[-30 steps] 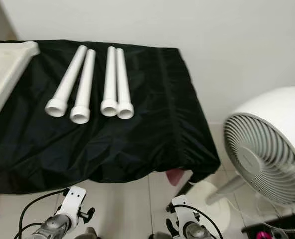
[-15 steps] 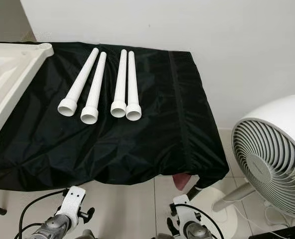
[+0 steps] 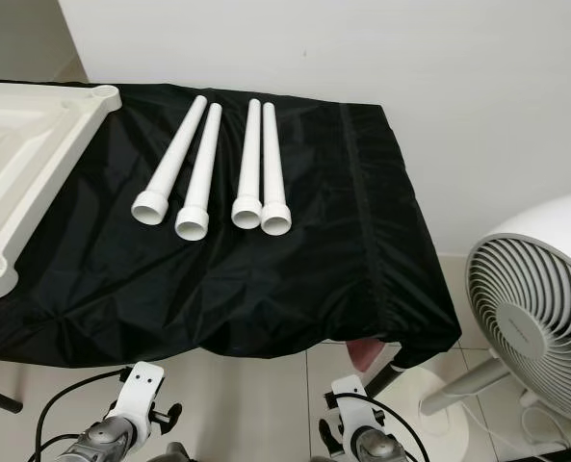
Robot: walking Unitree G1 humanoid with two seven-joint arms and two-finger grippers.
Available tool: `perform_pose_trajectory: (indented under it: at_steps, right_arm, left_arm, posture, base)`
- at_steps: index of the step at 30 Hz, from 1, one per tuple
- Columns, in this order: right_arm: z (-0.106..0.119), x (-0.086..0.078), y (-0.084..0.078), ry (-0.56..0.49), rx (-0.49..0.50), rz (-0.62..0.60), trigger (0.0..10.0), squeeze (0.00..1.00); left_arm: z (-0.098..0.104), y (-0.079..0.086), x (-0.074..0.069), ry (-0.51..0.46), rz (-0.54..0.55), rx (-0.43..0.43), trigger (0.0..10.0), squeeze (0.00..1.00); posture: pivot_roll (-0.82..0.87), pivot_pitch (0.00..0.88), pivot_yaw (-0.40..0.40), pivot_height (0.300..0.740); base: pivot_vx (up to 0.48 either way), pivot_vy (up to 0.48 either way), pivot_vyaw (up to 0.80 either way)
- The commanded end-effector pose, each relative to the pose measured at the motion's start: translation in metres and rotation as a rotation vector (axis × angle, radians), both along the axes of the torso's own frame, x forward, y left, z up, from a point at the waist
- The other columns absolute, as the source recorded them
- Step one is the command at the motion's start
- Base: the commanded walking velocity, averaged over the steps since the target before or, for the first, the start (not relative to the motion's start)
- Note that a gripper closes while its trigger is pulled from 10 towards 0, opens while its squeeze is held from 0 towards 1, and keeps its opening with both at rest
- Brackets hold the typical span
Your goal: Building children table
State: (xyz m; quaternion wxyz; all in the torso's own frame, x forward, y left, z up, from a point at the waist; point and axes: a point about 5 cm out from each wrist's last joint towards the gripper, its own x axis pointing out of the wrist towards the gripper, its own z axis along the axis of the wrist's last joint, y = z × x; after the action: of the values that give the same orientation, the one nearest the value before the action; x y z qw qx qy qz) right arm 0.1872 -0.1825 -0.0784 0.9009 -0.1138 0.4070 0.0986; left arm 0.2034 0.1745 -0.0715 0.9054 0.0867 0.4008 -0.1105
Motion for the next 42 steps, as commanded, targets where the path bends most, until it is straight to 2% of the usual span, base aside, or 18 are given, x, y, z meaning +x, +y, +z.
perform_pose_trajectory:
  at_steps: [1, 42]
  right_arm:
    - [-0.0029, -0.0053, -0.0008, 0.023, -0.003, -0.003, 10.0, 0.00]
    - [-0.0073, -0.0145, -0.0023, 0.059, -0.017, 0.017, 10.0, 0.00]
  left_arm:
    - [-0.0028, 0.0016, -0.0047, 0.023, 0.007, 0.004, 10.0, 0.00]
    - [-0.0036, 0.0004, -0.0059, 0.027, 0.005, 0.004, 10.0, 0.00]
  posture:
    - [-0.04, 0.028, -0.009, 0.740]
    - [-0.03, 0.014, -0.016, 0.740]
  base:
    - [0.000, 0.289, 0.00]
    - [0.000, 0.283, 0.00]
